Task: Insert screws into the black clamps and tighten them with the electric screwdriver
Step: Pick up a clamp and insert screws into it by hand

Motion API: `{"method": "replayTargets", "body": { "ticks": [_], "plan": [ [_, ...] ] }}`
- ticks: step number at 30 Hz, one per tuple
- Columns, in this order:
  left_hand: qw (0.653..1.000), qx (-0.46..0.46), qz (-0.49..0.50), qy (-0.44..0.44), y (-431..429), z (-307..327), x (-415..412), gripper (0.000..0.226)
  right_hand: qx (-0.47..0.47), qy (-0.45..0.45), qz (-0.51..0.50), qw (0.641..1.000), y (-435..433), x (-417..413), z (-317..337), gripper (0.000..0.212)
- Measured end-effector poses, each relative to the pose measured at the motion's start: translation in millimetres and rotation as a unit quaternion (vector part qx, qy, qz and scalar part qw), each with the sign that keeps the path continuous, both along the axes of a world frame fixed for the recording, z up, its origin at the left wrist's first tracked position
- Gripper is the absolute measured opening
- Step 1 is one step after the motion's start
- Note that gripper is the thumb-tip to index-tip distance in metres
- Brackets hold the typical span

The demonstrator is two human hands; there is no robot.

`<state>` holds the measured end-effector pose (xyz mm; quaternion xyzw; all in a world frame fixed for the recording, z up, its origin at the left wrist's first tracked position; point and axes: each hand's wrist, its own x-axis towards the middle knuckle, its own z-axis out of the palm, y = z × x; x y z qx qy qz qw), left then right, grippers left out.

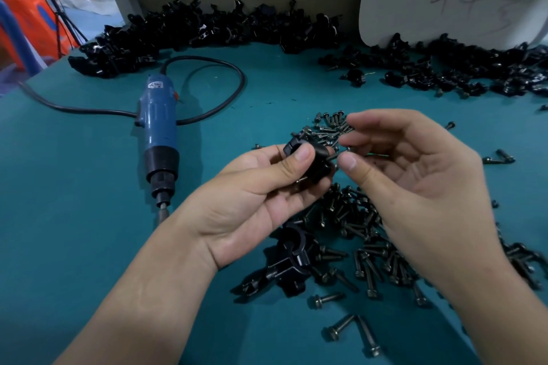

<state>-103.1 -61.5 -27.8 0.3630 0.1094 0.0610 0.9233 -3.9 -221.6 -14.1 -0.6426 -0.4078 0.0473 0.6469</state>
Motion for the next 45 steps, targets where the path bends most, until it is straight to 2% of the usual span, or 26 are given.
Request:
{"method": "replayTargets", "body": {
  "ticks": [9, 14, 20, 26, 30, 36, 45],
  "plan": [
    [1.000, 0.014, 0.003, 0.008, -1.0, 0.6, 0.6, 0.064, -0.023, -0.054, -0.011, 0.998, -2.5, 3.6, 0.1, 0.039],
    [1.000, 0.024, -0.005, 0.000, -1.5, 1.2, 0.5, 0.054, -0.040, -0.084, -0.007, 0.996, 0.5, 0.2, -1.1, 0.033],
    [0.999, 0.037, 0.014, 0.008, -1.9, 0.8, 0.7, 0.063, -0.082, -0.118, -0.028, 0.989, -3.0, 2.5, -0.8, 0.028],
    [0.998, 0.066, 0.005, 0.005, -2.4, -0.3, 1.1, 0.058, -0.125, -0.144, -0.071, 0.979, -0.5, -2.1, 1.7, 0.004],
    [0.998, 0.063, 0.011, 0.000, -2.6, -0.3, 0.6, 0.053, -0.139, -0.106, -0.082, 0.981, 1.2, -6.9, 2.8, 0.024],
    [0.995, 0.099, 0.022, 0.027, -1.7, 0.7, -0.3, 0.056, -0.242, -0.177, -0.060, 0.952, -1.1, -1.6, 0.9, 0.023],
    [0.993, 0.109, 0.027, 0.020, -6.1, 2.5, 0.5, 0.048, -0.294, -0.152, -0.086, 0.940, 4.1, -5.4, -2.0, 0.051]
  ]
}}
